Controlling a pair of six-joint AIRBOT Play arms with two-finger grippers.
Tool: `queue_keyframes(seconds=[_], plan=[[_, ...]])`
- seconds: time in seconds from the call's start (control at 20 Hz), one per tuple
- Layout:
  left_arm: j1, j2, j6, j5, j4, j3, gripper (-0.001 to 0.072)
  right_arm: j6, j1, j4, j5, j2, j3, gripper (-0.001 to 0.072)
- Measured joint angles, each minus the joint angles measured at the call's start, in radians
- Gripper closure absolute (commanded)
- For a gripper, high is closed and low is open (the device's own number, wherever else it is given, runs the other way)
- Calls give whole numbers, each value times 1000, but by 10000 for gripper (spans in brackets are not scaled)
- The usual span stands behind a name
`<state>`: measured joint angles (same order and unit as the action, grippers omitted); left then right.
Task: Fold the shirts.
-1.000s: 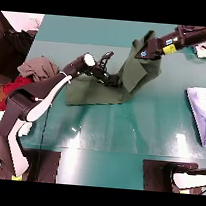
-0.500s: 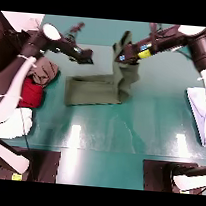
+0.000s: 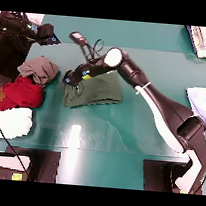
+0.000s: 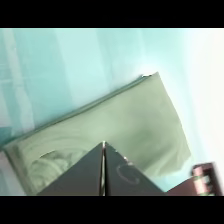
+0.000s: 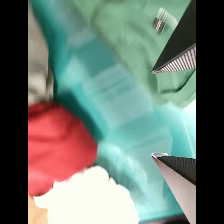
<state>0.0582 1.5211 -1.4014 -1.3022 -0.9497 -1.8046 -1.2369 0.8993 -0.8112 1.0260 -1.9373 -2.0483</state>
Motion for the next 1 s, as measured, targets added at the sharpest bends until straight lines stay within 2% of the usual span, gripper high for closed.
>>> queue_keyframes(seconds=[0.2, 0.45, 0.7, 1.0], plan=[[10, -16, 15, -56, -1, -1, 683, 11, -93, 16, 104, 76, 108, 135], [11, -19, 19, -91, -3, 3, 683, -4, -375, 19, 225, 200, 369, 132], [11, -19, 31, -92, -2, 3, 684, -64, -612, 50, 206, 208, 578, 118], [11, -19, 45, -78, -2, 3, 683, -82, -637, 216, 181, 79, 630, 119]])
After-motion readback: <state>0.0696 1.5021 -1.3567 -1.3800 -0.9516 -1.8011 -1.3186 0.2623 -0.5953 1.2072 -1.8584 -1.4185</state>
